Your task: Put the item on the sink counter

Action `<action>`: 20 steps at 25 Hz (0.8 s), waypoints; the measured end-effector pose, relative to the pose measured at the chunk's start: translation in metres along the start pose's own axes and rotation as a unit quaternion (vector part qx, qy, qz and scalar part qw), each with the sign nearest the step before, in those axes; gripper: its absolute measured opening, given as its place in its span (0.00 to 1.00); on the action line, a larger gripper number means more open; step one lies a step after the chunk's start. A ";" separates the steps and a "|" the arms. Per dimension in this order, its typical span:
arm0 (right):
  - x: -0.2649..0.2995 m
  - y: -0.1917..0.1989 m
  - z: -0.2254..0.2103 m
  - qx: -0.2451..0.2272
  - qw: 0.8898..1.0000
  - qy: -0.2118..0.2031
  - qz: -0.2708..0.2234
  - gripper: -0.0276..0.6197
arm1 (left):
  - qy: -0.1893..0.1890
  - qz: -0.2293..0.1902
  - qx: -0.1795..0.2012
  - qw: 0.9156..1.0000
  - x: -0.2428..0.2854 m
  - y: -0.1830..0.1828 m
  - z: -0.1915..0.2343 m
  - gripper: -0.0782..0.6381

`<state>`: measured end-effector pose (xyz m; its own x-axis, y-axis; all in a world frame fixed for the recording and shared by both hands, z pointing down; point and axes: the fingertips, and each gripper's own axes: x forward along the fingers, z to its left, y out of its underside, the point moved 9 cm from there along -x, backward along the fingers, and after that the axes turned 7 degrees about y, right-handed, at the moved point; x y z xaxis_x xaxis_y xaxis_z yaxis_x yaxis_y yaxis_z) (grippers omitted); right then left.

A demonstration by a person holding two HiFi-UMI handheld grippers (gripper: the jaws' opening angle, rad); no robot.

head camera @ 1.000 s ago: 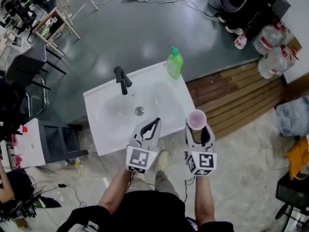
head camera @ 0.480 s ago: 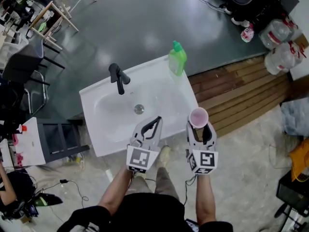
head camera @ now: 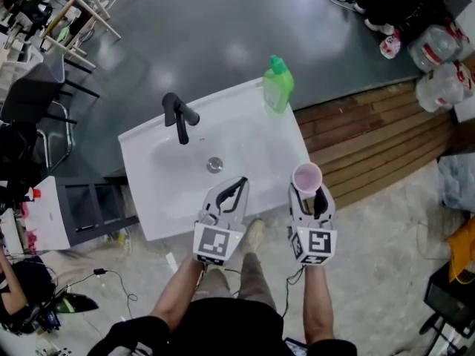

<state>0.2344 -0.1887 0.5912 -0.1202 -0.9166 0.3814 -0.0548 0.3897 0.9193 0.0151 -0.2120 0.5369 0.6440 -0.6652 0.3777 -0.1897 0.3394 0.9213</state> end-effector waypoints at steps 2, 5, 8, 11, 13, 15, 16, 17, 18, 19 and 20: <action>0.005 0.006 -0.001 -0.004 1.000 -0.004 0.002 0.44 | 0.001 0.002 0.006 1.000 0.003 0.005 0.002 0.11; 0.011 0.012 -0.004 -0.006 1.000 -0.005 0.007 0.44 | 0.001 0.006 0.008 1.000 0.008 0.010 0.004 0.11; 0.015 0.014 -0.006 -0.006 1.000 -0.001 0.017 0.44 | 0.000 0.010 -0.002 1.000 0.012 0.015 0.004 0.11; 0.020 0.020 -0.009 -0.003 1.000 -0.005 0.011 0.44 | 0.002 0.013 -0.015 1.000 0.015 0.013 0.002 0.11; 0.022 0.021 -0.009 -0.006 1.000 -0.007 0.011 0.44 | 0.004 0.008 -0.014 1.000 0.017 0.011 0.003 0.11; 0.024 0.023 -0.009 -0.007 1.000 -0.007 0.014 0.44 | 0.001 0.011 -0.015 1.000 0.018 0.014 0.004 0.11; 0.025 0.024 -0.009 -0.007 1.000 -0.008 0.015 0.44 | -0.001 0.017 -0.016 1.000 0.018 0.017 0.003 0.11; 0.026 0.025 -0.009 -0.008 1.000 -0.007 0.016 0.44 | -0.001 0.020 -0.014 1.000 0.019 0.019 0.003 0.11; 0.028 0.027 -0.010 -0.008 1.000 -0.007 0.017 0.44 | 0.000 0.020 -0.009 1.000 0.020 0.020 0.003 0.11; 0.029 0.029 -0.010 -0.008 1.000 -0.006 0.018 0.44 | 0.001 0.022 -0.010 1.000 0.020 0.021 0.002 0.11; 0.029 0.030 -0.011 -0.007 1.000 -0.006 0.018 0.44 | 0.000 0.027 -0.015 1.000 0.021 0.023 0.002 0.11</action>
<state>0.2397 -0.2048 0.6313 -0.1329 -0.9008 0.4135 -0.0353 0.4212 0.9063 0.0228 -0.2191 0.5658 0.6336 -0.6451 0.4270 -0.2024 0.3944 0.8964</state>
